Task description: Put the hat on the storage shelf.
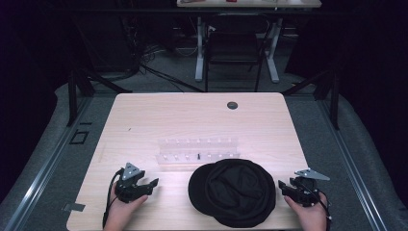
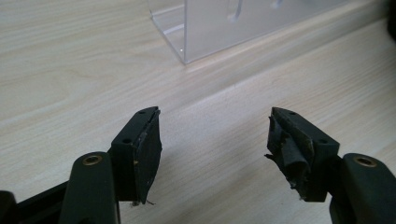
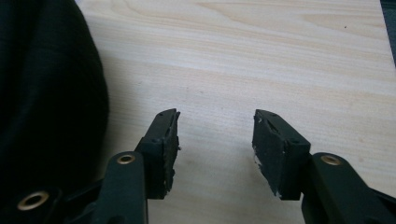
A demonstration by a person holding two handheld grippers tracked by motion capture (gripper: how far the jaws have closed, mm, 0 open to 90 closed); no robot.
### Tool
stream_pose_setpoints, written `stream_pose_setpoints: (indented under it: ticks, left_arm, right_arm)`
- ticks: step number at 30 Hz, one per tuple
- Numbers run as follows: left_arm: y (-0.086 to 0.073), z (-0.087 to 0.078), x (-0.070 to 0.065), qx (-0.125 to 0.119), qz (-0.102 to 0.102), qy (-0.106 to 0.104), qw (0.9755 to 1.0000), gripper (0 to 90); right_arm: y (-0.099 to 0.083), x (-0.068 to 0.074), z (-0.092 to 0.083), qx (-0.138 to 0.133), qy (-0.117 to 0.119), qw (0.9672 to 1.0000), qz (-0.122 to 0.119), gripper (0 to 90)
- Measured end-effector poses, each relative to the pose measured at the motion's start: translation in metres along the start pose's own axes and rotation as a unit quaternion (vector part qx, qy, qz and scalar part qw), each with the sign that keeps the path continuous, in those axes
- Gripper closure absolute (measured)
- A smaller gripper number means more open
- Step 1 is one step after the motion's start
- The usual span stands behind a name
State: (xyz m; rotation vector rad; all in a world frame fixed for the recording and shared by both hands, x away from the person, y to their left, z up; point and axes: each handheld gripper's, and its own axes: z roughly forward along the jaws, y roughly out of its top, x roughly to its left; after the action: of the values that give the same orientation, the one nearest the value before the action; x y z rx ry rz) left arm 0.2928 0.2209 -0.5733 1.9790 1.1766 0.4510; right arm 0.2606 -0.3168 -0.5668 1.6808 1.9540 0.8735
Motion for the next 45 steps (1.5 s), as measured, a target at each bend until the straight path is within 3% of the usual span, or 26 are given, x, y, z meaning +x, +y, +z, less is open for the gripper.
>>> stream_pose_setpoints:
  ticks: [8, 18, 30, 36, 42, 45]
  left_arm:
    - [0.001, -0.002, -0.001, -0.003, 0.006, 0.005, 1.0000, 37.2]
    - [0.003, -0.006, -0.004, -0.005, 0.013, 0.007, 0.9999, 40.7]
    - [0.004, -0.013, -0.002, 0.005, 0.002, 0.011, 0.9999, 43.0]
    - [0.003, -0.018, -0.005, -0.008, 0.009, 0.018, 0.9998, 42.8]
    - [0.003, -0.020, -0.003, -0.014, -0.006, 0.011, 0.9998, 46.1]
    - [0.003, -0.021, -0.004, -0.024, -0.002, 0.023, 0.9994, 49.3]
  right_arm:
    - [-0.001, -0.001, -0.009, -0.001, 0.018, 0.9997, 0.016, 54.0]
    - [0.002, 0.003, -0.020, -0.007, 0.019, 0.9997, 0.015, 55.9]
    - [0.009, 0.008, -0.037, -0.011, 0.034, 0.9993, 0.014, 56.0]
    - [0.019, 0.011, -0.044, -0.010, 0.037, 0.9992, 0.008, 59.0]
    - [0.030, 0.007, -0.049, -0.002, 0.051, 0.9984, 0.022, 62.6]
    - [0.035, 0.005, -0.051, 0.006, 0.055, 0.9983, 0.021, 61.0]
